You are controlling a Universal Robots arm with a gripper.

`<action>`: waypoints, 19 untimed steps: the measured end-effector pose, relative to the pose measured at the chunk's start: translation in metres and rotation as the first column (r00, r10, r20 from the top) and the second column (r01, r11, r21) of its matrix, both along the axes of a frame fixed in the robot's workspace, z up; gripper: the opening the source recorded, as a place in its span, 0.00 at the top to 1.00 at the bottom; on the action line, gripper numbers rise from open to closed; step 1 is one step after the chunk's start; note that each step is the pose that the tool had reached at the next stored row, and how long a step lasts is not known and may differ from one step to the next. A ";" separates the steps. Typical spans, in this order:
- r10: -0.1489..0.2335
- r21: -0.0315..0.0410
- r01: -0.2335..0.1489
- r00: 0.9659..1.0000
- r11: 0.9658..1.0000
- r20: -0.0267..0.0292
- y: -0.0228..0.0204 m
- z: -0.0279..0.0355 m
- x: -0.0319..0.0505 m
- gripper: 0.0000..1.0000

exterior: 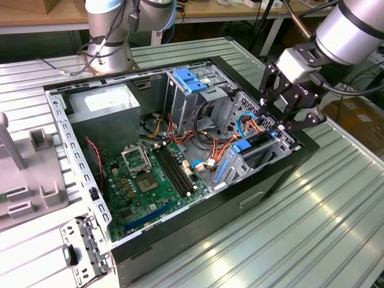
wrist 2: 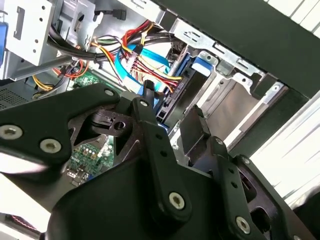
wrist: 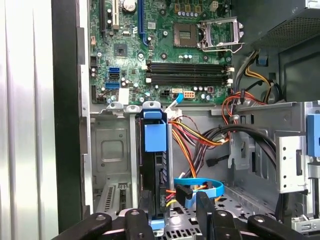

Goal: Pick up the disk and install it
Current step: 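Insert the second disk wire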

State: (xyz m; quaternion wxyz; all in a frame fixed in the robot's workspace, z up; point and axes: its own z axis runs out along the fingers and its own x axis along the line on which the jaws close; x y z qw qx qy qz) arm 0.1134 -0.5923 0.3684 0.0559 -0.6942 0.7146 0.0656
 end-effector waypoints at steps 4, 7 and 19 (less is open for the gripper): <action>0.000 0.000 0.000 1.000 1.000 0.000 0.0000 -0.0063 -0.0004 0.52; 0.000 0.000 0.000 1.000 1.000 0.000 0.0000 -0.0067 -0.0004 0.52; 0.000 0.000 0.000 1.000 1.000 0.000 0.0000 -0.0068 -0.0004 0.84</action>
